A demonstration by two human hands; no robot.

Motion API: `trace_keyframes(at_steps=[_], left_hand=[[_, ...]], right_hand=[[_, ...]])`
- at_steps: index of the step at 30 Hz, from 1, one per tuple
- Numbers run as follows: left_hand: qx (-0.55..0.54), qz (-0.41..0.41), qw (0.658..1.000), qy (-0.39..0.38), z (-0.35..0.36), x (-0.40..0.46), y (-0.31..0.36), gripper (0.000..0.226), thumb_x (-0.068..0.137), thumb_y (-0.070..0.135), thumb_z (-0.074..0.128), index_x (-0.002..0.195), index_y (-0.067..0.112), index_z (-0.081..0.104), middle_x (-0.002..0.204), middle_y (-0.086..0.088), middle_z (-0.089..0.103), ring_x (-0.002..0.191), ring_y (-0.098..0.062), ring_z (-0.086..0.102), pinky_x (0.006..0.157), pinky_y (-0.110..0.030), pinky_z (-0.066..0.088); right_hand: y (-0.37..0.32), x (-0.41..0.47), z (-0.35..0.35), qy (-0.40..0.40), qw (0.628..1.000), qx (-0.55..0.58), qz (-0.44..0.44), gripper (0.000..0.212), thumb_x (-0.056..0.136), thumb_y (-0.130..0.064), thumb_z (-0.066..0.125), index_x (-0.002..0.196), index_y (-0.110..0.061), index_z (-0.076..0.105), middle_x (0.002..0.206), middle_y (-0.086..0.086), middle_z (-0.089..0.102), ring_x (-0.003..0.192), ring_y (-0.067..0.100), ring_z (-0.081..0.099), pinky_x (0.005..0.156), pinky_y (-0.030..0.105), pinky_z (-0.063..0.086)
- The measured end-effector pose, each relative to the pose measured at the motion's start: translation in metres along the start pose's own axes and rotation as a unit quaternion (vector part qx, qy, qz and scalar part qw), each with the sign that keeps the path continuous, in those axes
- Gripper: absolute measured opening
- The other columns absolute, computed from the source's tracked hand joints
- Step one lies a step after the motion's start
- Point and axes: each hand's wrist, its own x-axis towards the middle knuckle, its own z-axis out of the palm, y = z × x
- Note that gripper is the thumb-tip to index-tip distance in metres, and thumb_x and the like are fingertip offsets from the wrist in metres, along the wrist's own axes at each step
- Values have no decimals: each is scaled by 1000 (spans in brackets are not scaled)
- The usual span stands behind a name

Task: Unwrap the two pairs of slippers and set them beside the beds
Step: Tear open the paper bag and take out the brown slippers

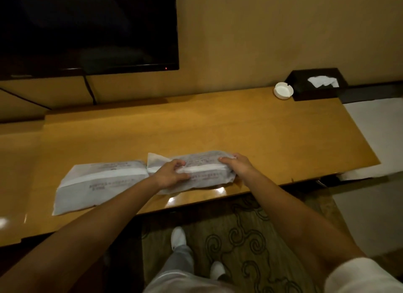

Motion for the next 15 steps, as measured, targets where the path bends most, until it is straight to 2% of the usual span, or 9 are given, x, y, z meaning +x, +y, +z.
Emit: trace_keyframes(at_steps=[4,6,10,11,13,15], left_hand=[[168,72,982,39,-5,-10,14,60,86,42,75,137,20,52,130,-9,55,115,-25,57,96,-35,48],[214,88,972,49,-9,-20,27,57,88,43,72,138,23,53,130,-9,58,114,-25,58,91,-34,49],[245,137,958,59,-20,-55,66,49,89,50,69,131,27,59,120,-3,68,95,-15,63,79,-31,51],[237,146,959,60,-27,-58,74,53,87,52,70,132,28,58,121,-2,67,96,-15,64,80,-31,53],[197,190,959,78,-16,-89,87,73,82,57,74,143,29,48,137,-1,57,111,-15,61,88,-29,50],[146,247,953,99,-5,-109,97,97,74,63,78,153,35,30,152,3,41,130,-10,45,99,-24,39]], right_hand=[[-15,-21,-7,-24,996,9,-85,32,83,-38,82,102,-19,65,105,0,73,88,15,72,66,27,57],[-24,-35,-10,-34,992,19,-119,34,86,-37,80,107,-15,66,104,2,75,90,17,74,67,27,59],[-45,-70,-22,-47,981,55,-178,27,94,-32,72,108,-10,67,105,8,76,95,24,74,75,33,60],[-54,-74,-22,-49,979,65,-186,22,95,-30,71,105,-11,67,104,8,76,93,22,74,74,32,59],[-58,-101,-29,-57,970,82,-220,16,96,-27,69,101,-12,66,102,10,75,88,21,74,72,31,58],[-65,-119,-31,-62,964,115,-231,20,97,-25,68,106,-8,66,105,16,75,90,26,73,76,36,58]])
